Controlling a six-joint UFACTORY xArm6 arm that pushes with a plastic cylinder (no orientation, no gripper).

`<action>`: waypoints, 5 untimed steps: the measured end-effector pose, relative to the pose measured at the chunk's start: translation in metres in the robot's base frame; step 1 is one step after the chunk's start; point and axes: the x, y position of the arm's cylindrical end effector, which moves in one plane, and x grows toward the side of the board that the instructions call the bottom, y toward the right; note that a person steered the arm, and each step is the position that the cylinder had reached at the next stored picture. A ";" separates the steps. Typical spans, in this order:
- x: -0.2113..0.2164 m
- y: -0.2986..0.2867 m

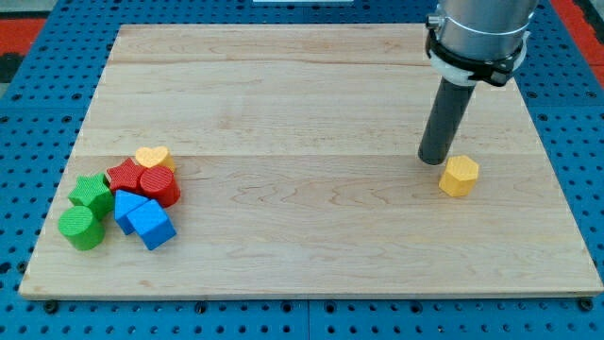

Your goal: Push the hexagon towards the bottom right of the board

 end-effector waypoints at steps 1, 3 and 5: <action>0.024 0.019; 0.082 0.022; 0.016 0.022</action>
